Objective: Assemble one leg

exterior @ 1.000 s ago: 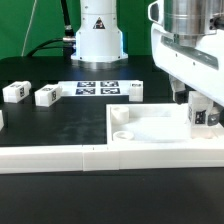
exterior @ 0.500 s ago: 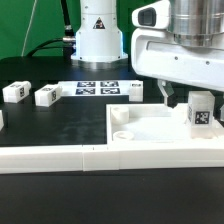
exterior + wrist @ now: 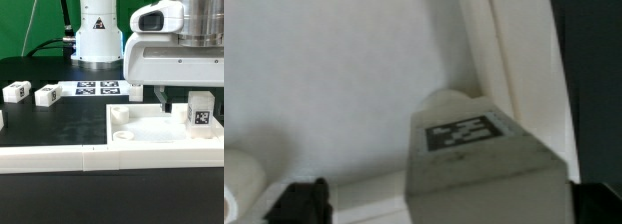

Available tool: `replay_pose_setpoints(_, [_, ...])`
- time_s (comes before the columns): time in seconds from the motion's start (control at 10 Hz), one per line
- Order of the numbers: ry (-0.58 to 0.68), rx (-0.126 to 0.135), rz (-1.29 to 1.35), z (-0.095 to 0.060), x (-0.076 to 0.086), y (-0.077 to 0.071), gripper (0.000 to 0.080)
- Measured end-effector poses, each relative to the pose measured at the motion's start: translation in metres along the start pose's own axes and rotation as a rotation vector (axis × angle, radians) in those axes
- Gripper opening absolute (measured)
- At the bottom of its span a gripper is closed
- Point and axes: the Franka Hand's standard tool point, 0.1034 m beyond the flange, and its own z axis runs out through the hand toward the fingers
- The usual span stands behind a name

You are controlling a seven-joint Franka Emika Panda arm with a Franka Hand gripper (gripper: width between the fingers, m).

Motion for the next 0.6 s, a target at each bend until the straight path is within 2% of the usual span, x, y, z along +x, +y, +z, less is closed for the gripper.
replay_pose_setpoints(0.1, [0.002,-0.006,-0.092,-0.0001,0.0007,0.0018,0.0626])
replay_pose_setpoints(0.3, [0.002,-0.006,-0.056,-0.0002,0.0007,0.0014,0.0285])
replay_pose_setpoints(0.6, [0.003,-0.006,-0.021,-0.0002,0.0008,0.0015,0.0289])
